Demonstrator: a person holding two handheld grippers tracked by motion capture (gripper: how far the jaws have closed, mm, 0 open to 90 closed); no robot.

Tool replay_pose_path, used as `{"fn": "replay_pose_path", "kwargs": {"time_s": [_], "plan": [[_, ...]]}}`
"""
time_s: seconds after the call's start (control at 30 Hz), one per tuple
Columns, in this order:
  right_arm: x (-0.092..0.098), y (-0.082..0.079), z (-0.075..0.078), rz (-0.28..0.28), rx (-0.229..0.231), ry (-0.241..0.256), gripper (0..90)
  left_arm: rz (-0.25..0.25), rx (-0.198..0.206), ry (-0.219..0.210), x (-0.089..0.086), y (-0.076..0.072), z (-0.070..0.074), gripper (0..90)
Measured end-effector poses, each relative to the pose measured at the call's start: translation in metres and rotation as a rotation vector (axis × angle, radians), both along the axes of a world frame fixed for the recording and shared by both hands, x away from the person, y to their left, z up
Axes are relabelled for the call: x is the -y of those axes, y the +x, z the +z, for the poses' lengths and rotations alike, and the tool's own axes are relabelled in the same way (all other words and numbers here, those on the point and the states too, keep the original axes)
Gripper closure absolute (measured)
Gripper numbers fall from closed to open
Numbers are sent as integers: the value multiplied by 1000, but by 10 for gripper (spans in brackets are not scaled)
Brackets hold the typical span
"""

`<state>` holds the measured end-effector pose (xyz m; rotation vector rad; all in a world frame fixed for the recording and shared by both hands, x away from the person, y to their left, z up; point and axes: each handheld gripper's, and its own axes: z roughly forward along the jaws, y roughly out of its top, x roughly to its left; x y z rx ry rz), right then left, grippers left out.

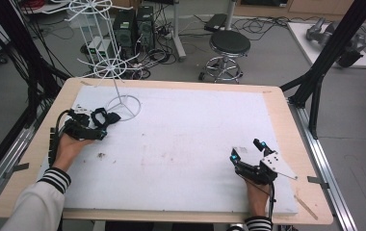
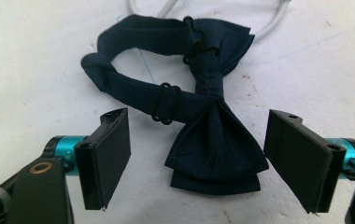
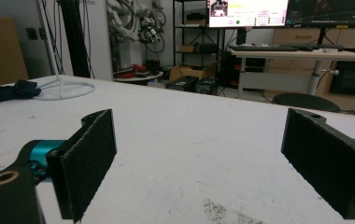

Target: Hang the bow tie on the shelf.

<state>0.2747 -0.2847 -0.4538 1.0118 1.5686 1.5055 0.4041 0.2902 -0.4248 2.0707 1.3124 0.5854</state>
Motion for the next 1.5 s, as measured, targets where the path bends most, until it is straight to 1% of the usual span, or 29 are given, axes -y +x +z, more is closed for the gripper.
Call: {"fn": "replay_pose_path", "kwargs": {"time_s": [0.07, 0.1, 0.13, 0.17, 0.2, 0.3, 0.37, 0.43, 0.53, 0.57, 0.63, 0.7, 0.8, 0.83, 0.9, 0.97, 1.0, 1.03, 1.07, 1.1, 1.13, 1.17, 1.23, 1.3, 1.33, 1.37, 1.4, 1.43, 1.5], "plan": [[0, 0, 0, 1, 0, 0, 94, -1, -8, 13, 0, 2, 0, 238], [0, 0, 0, 1, 0, 0, 94, -1, -8, 13, 0, 2, 0, 238], [0, 0, 0, 0, 0, 0, 94, 7, -18, 11, 0, 3, 0, 240], [0, 0, 0, 1, -1, 0, 94, 5, -28, 10, 0, 4, 0, 242], [0, 0, 0, 1, -1, 0, 94, 5, -28, 10, 0, 4, 0, 246], [0, 0, 0, 2, -1, 1, 94, -1, -45, 25, 2, 6, 0, 248], [0, 0, 0, 2, -1, 1, 94, 6, -44, 18, 3, 7, -1, 249], [0, 0, 0, 2, 0, 0, 94, 4, -54, 18, 3, 7, -1, 252], [0, 0, 0, 2, -1, 1, 94, 2, -50, 12, 4, 6, 0, 252], [1, 1, 0, 1, 8, -3, 94, -2, -51, 9, 4, 6, 1, 251], [0, 0, 0, 2, -1, 2, 94, -1, -58, 10, 4, 7, 3, 249], [0, 0, 0, 2, -1, 1, 94, -2, -56, 9, 5, 7, 3, 249], [0, 0, 0, 2, 0, 2, 94, -12, -66, 18, 6, 8, 2, 247], [0, 0, 0, 2, 0, 2, 94, -13, -72, 30, 8, 9, 1, 247], [1, 1, 0, 1, 8, -4, 94, -11, -74, 33, 8, 9, 0, 247], [0, 0, 0, 2, -1, 1, 94, -6, -83, 34, 10, 10, -2, 248], [1, 1, 0, 1, 8, -4, 94, -11, -85, 35, 10, 10, -2, 253], [0, 0, 0, 1, -4, 5, 94, -10, -92, 36, 10, 11, -2, 281], [1, 1, 0, 1, 7, -2, 94, -6, -94, 34, 11, 11, -3, 289], [1, 1, 0, 1, 6, -2, 94, -4, -96, 35, 11, 11, -3, 291], [0, 0, 0, 1, -4, 5, 94, -5, -97, 36, 10, 11, -3, 307], [1, 1, 0, 1, 7, -2, 94, -5, -97, 35, 10, 11, -4, 323], [0, 0, 0, 2, 0, 2, 94, -4, -99, 27, 9, 12, -3, 352], [1, 1, 0, 1, 7, -2, 94, -4, -97, 25, 9, 12, -3, 406], [1, 1, 0, 1, 7, -2, 94, -9, -97, 21, 9, 11, -3, 406], [1, 1, 0, 1, 7, -2, 94, -5, -96, 16, 9, 11, -3, 449], [1, 1, 0, 1, 7, -2, 94, -4, -96, 15, 9, 11, -2, 449], [0, 0, 0, 2, -1, 3, 94, -2, -95, 12, 9, 11, -2, 486], [1, 0, 0, 0, 7, -3, 94, -6, -95, 15, 9, 11, -2, 514]]}}
